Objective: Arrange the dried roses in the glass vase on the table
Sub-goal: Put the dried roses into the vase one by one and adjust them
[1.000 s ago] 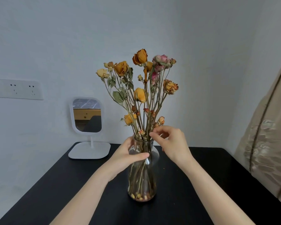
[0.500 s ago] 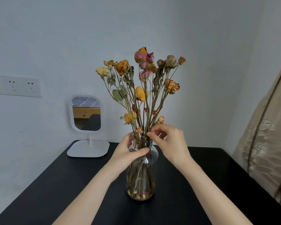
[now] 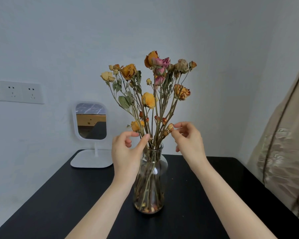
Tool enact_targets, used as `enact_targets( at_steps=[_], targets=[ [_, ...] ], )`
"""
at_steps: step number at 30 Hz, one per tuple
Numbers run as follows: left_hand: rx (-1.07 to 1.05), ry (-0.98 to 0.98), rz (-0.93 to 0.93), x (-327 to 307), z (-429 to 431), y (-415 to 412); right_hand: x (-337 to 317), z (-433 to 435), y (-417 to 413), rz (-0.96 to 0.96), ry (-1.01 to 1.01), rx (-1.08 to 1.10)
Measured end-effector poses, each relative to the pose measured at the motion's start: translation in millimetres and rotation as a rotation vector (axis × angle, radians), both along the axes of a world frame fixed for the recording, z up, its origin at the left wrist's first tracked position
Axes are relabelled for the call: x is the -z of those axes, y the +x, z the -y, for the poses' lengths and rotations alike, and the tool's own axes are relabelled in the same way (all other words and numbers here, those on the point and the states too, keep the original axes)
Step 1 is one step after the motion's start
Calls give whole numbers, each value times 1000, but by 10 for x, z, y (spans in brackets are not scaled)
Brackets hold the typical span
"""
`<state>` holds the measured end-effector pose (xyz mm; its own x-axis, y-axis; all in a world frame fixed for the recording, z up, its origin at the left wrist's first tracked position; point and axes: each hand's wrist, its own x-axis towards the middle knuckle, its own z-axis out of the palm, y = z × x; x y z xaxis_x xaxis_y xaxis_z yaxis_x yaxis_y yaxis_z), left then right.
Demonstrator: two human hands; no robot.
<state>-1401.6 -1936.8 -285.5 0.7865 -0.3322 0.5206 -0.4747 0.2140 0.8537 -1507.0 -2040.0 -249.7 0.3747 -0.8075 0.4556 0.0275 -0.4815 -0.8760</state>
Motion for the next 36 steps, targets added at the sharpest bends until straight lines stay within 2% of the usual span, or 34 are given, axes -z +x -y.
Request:
enact_targets(
  at_steps=[2,5,12,18,27,33,36],
  targets=[
    [-7,57,-9,24,-5,16,9,-3,11,-108,90,-69],
    [20,104,-7,56,-5,21,84,-21,48,-244,94,-142],
    [30,101,22,53,57,39,89,-44,141,-210,-30,-125],
    [38,99,25,71,57,75,41,-88,107,-19,-52,-141],
    [66,103,5,114,42,92,155,-66,8,-181,-31,-175],
    [133,71,-149,147,47,115,163,55,5,-115,45,-147],
    [243,108,-206,119,83,155,136,97,58,-177,67,-153]
  ],
)
